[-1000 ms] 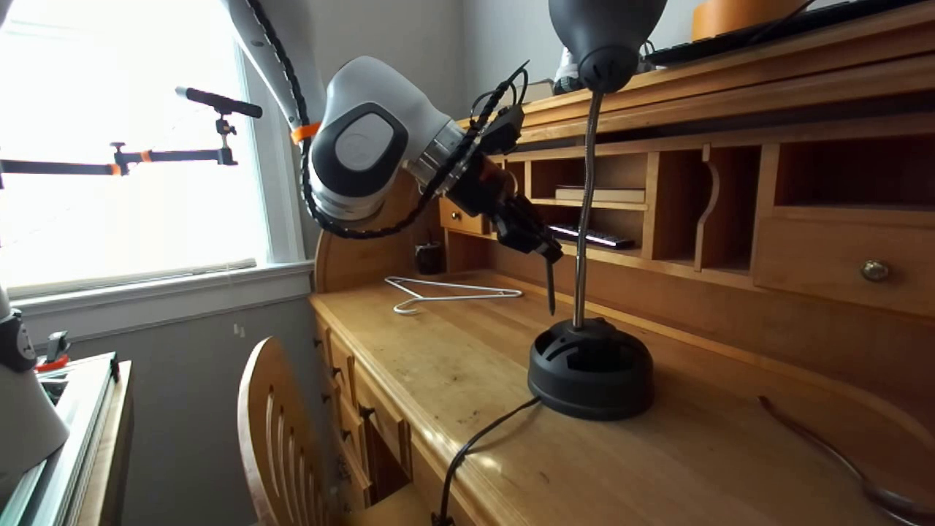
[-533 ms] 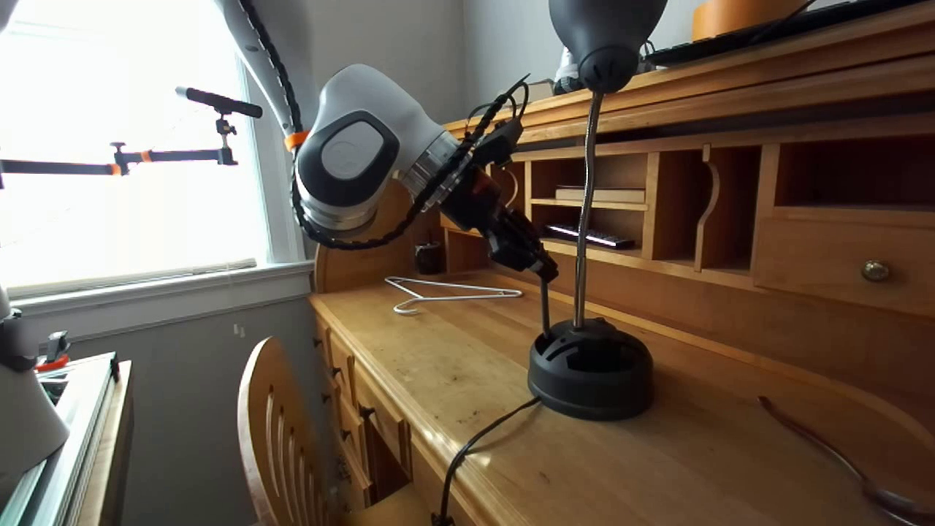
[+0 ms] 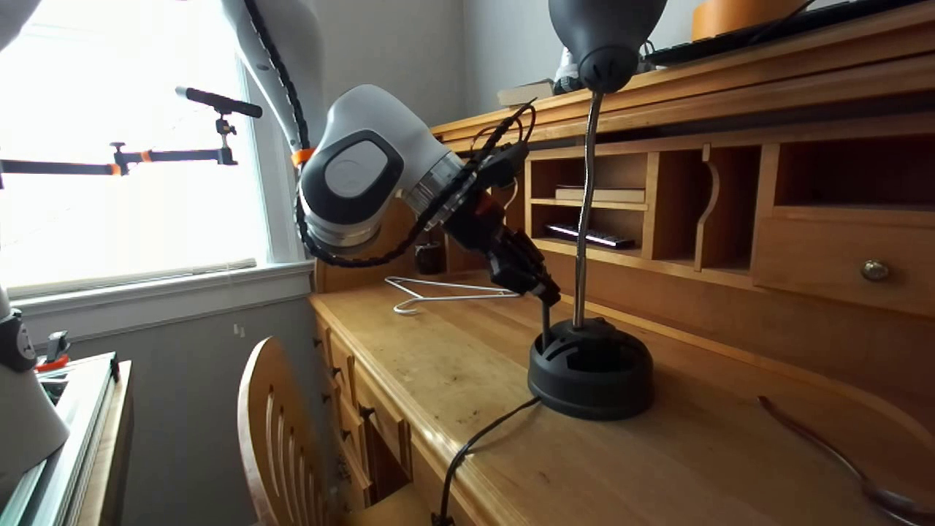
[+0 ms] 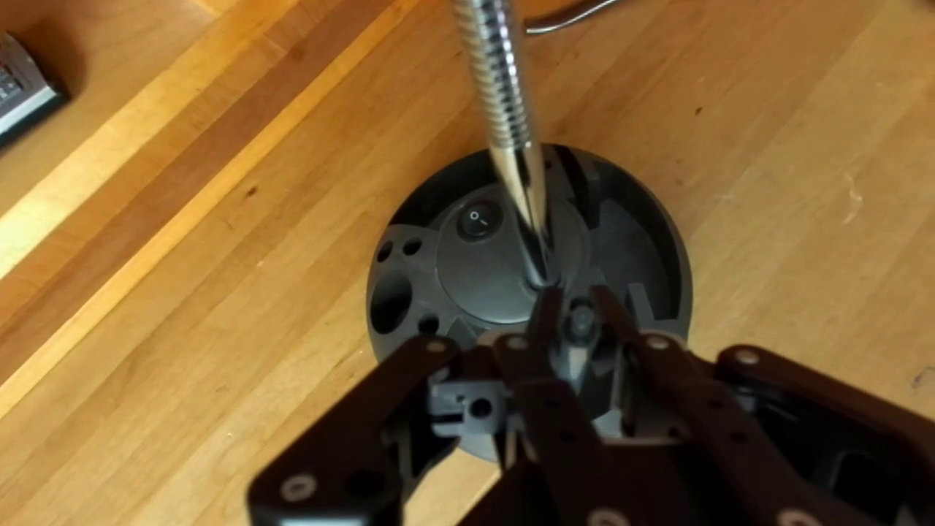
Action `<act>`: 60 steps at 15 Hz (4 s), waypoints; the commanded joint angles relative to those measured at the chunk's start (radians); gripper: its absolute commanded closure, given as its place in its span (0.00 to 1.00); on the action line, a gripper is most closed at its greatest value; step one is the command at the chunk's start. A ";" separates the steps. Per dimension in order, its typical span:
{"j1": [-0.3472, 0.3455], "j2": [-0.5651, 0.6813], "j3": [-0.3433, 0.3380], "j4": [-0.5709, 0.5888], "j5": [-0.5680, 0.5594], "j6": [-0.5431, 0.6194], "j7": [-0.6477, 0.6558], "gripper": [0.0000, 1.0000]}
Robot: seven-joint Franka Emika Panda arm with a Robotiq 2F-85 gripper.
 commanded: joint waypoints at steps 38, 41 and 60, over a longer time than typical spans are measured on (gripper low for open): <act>0.041 0.013 -0.041 0.023 -0.017 -0.086 0.130 0.00; 0.014 -0.089 -0.011 -0.053 -0.064 -0.047 0.112 0.00; -0.372 -0.545 0.237 -0.248 -0.711 -0.188 0.399 0.00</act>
